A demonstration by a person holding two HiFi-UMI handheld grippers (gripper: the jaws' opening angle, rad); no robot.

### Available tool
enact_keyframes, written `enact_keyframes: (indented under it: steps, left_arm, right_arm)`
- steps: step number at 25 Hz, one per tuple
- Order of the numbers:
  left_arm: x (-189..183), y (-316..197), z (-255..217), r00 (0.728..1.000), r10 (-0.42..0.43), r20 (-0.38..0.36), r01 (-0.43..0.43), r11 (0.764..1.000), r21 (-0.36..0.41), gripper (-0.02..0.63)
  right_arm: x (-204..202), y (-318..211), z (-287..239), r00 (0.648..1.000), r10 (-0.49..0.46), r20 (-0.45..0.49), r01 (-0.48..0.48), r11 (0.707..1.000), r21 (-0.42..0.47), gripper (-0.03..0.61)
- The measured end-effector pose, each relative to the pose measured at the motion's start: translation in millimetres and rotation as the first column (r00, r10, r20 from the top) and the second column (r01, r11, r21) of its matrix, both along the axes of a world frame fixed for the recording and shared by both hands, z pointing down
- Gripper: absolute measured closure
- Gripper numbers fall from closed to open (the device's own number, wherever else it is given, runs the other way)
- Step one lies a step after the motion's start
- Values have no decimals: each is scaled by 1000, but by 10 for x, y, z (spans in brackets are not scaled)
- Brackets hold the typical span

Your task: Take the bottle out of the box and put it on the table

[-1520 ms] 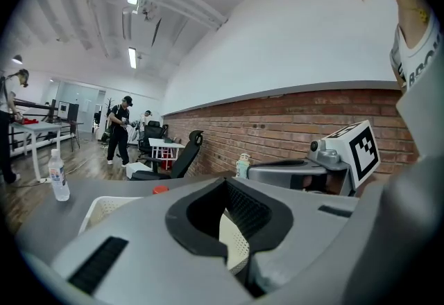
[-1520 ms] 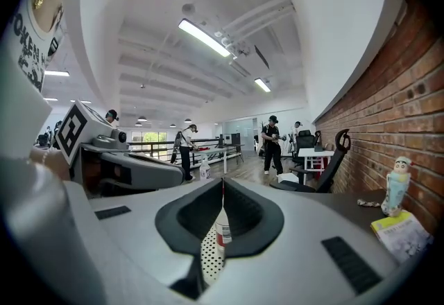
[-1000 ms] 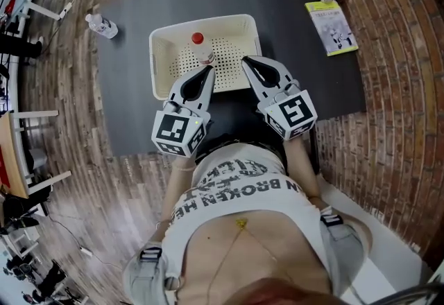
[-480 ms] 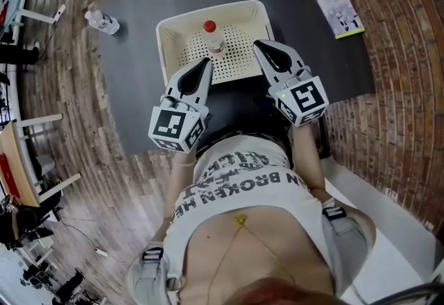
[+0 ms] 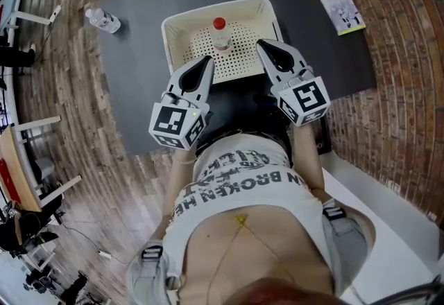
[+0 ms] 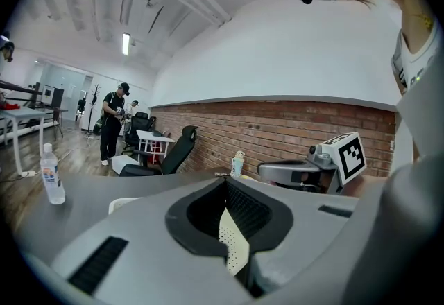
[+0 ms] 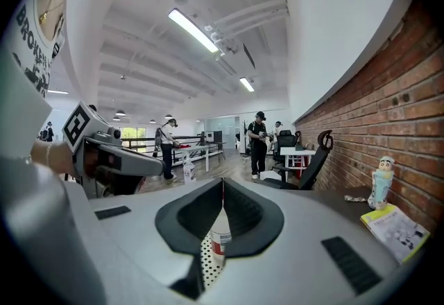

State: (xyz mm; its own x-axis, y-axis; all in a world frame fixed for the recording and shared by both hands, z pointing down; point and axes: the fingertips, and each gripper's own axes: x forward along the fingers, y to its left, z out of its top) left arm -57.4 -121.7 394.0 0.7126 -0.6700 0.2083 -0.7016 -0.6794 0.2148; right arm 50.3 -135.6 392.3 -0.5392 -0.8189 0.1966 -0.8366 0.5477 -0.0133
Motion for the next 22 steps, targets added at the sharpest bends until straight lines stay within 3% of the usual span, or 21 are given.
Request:
enact_keyframes:
  steps: [22]
  left_arm:
    - [-65,16,76,1000,-16,-15,16,1000,-13,606]
  right_arm:
    - [-82,11,63,999,-25,-20,25,999,-24,569]
